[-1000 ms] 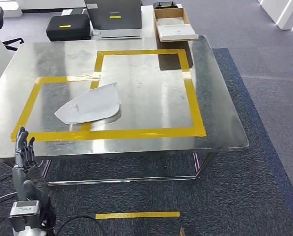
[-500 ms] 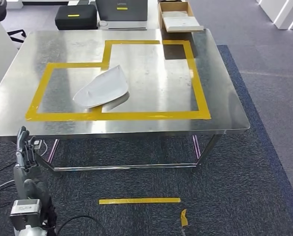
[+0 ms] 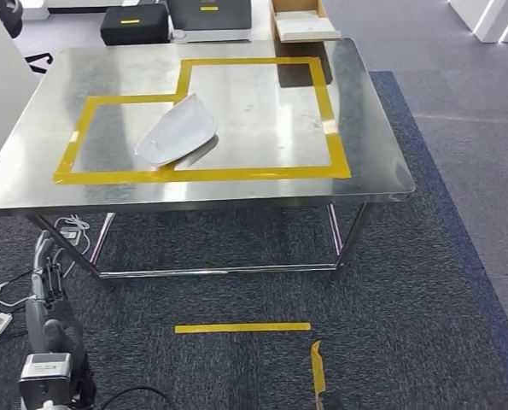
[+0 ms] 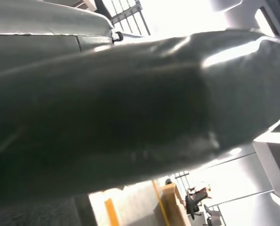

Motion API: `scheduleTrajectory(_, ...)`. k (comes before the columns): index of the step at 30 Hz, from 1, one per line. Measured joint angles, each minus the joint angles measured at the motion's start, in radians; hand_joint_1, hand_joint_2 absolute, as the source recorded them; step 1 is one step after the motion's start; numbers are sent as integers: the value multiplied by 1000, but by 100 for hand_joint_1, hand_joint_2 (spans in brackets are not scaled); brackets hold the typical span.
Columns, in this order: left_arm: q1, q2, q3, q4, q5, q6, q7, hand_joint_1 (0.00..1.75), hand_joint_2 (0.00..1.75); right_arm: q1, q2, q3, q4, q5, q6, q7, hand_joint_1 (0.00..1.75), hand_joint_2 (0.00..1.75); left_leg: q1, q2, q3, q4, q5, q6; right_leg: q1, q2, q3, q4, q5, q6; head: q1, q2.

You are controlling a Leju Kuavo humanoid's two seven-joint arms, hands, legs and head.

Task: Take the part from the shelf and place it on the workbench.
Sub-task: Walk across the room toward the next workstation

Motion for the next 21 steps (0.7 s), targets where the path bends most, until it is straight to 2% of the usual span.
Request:
scheduleTrajectory(2, 1, -2, 2, -1, 4, -8, -1, 0, 0, 4, -5, 0, 0, -5, -5, -12, 0, 0, -1, -3, 88, -136, -6, 5, 2, 1, -27, 18, 12, 10, 1, 0)
scheduleTrajectory(3, 1, -3, 3, -1, 7, -11, -2, 0, 0, 6, -8, 0, 1, -9, -6, -15, 0, 0, -3, -5, 109, -178, -18, 8, 2, 2, -38, 23, 20, 15, 1, 0)
scheduleTrajectory(4, 1, -5, 4, -1, 10, -14, -3, 0, 0, 9, -11, -1, 2, -13, -6, -18, 0, 0, -6, -6, 111, -196, -24, 14, 2, 2, -46, 26, 30, 21, 1, 0)
scheduleTrajectory(5, 2, -8, 5, 0, 14, -16, -4, 0, 0, 12, -15, -2, 4, -19, -6, -20, 0, 0, -7, -5, 101, -199, -20, 22, 1, 2, -54, 27, 37, 27, 1, 0)
scheduleTrajectory(6, 2, -11, 7, 0, 18, -20, -5, 0, 0, 16, -18, -4, 6, -25, -6, -22, 0, 0, -7, -3, 90, -200, -11, 31, -1, 4, -64, 32, 29, 33, 1, 0)
scheduleTrajectory(7, 2, -14, 8, 1, 22, -23, -7, 0, 0, 20, -21, -6, 8, -30, -6, -23, 0, 0, -7, -1, 77, -201, -1, 41, -3, 7, -75, 48, 4, 39, 3, 0)
scheduleTrajectory(8, 2, -18, 10, 2, 24, -26, -9, 0, 0, 25, -23, -9, 9, -37, -6, -23, 0, 0, -6, 1, 63, -202, 11, 50, -3, 10, -89, 83, -40, 43, 5, 0)
scheduleTrajectory(10, 1, -25, 12, 3, 27, -32, -14, 0, 0, 30, -24, -19, 10, -51, -6, -23, 0, 0, -10, 3, 34, -202, 36, 60, -4, 14, -118, 196, -139, 45, 10, 0)
scheduleTrajectory(11, 1, -27, 13, 4, 27, -35, -15, 0, 0, 31, -25, -25, 10, -57, -5, -24, 0, 0, -13, 4, 17, -201, 49, 62, -4, 15, -125, 254, -165, 45, 11, 0)
scheduleTrajectory(12, 1, -29, 13, 5, 27, -36, -16, 0, 0, 31, -25, -31, 10, -63, -5, -24, 0, 0, -15, 5, 0, -200, 63, 62, -3, 15, -121, 292, -164, 44, 11, 0)
scheduleTrajectory(13, 1, -31, 13, 6, 26, -37, -16, 0, 0, 31, -25, -37, 10, -66, -5, -25, 0, 0, -17, 5, -18, -199, 76, 62, -3, 15, -103, 302, -140, 42, 11, 0)
scheduleTrajectory(14, 1, -32, 14, 7, 25, -37, -16, 0, 0, 31, -26, -41, 10, -69, -4, -25, 0, 0, -18, 6, -35, -198, 89, 61, -1, 15, -69, 280, -105, 39, 11, 0)
scheduleTrajectory(15, 1, -34, 14, 8, 24, -37, -16, 0, 0, 30, -26, -44, 10, -69, -2, -25, 0, 0, -18, 6, -49, -196, 101, 59, 0, 15, -17, 226, -80, 36, 11, 0)
scheduleTrajectory(16, 1, -35, 14, 8, 21, -37, -14, 0, 0, 29, -26, -47, 10, -69, 1, -24, 0, 0, -20, 5, -60, -193, 112, 56, 2, 15, 49, 147, -73, 32, 12, 0)
scheduleTrajectory(17, 1, -36, 15, 8, 18, -38, -12, 0, 0, 26, -26, -49, 10, -67, 5, -24, 0, 0, -21, 6, -68, -191, 124, 52, 4, 16, 109, 62, -84, 28, 11, 0)
scheduleTrajectory(18, 0, -37, 15, 8, 15, -39, -9, 0, 0, 24, -26, -51, 10, -64, 9, -24, 0, 0, -21, 6, -73, -191, 136, 47, 6, 17, 152, -2, -100, 24, 11, 0)
scheduleTrajectory(19, 0, -38, 15, 8, 12, -41, -5, 0, 0, 23, -26, -52, 11, -61, 11, -24, 0, 0, -21, 7, -76, -192, 148, 42, 8, 17, 173, -42, -112, 20, 10, 0)
scheduleTrajectory(21, 1, -41, 15, 8, 8, -46, 3, 0, 0, 24, -26, -53, 12, -57, 14, -22, 0, 0, -18, 7, -83, -196, 159, 30, 8, 16, 162, -52, -104, 10, 11, 0)
